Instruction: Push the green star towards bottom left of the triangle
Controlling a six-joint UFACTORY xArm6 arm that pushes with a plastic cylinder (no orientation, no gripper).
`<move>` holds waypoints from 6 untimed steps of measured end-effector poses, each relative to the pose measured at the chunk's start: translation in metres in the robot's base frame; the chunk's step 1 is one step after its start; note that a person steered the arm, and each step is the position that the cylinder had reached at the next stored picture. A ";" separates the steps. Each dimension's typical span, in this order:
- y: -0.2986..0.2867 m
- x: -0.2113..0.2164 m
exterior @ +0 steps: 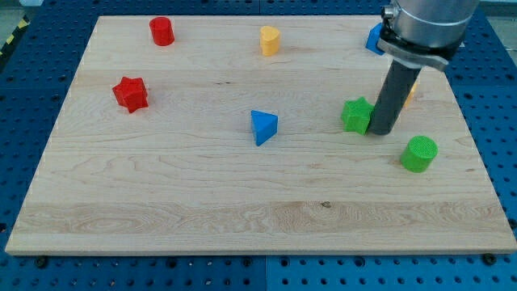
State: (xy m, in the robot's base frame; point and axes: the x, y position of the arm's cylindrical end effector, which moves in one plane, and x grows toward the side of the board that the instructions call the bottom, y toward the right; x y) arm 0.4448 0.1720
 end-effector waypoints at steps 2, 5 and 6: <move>0.008 -0.032; -0.100 0.054; -0.099 0.049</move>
